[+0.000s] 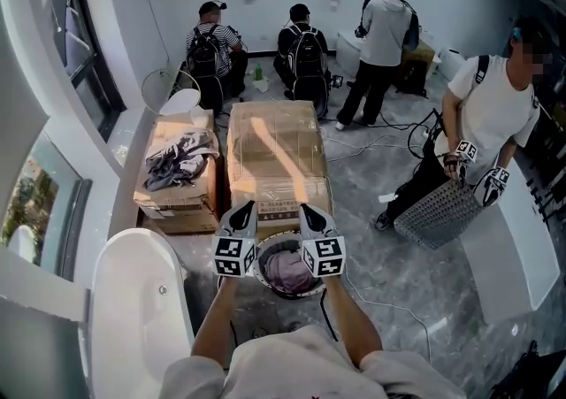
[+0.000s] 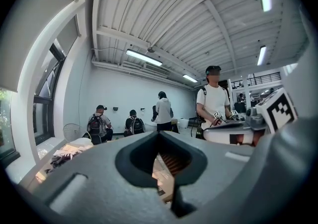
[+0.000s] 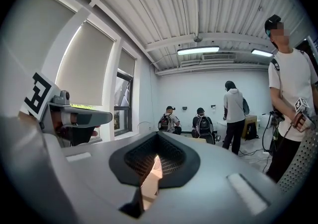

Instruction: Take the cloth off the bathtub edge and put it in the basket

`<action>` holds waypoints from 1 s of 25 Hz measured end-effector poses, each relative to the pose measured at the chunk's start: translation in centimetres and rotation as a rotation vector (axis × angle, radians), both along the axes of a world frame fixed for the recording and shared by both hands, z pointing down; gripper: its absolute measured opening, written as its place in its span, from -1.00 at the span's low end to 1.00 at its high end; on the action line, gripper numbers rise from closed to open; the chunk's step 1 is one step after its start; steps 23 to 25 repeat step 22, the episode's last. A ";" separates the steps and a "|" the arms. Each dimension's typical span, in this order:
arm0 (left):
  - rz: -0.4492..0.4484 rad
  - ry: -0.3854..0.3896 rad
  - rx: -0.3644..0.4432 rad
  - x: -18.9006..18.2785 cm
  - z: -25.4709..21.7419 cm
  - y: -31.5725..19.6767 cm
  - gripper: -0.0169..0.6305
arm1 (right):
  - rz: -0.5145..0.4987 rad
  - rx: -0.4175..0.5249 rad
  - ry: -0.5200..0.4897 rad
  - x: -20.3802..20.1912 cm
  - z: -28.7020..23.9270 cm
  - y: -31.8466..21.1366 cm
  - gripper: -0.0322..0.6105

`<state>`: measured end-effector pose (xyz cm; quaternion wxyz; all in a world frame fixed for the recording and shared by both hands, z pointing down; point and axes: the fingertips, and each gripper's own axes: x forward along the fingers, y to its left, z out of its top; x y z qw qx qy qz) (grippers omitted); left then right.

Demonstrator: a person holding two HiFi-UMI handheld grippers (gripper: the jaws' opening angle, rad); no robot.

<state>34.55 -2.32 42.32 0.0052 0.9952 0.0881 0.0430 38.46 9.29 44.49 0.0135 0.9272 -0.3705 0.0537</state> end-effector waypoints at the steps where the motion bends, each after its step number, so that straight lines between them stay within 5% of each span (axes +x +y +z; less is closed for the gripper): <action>1: 0.001 0.002 0.002 0.1 0.0 0.0 -0.94 | -0.002 0.002 0.002 0.0 0.0 -0.1 -0.88; 25: -0.012 -0.021 0.010 0.7 1.9 -0.3 -0.94 | -0.027 -0.017 0.003 0.8 1.0 -0.4 -0.88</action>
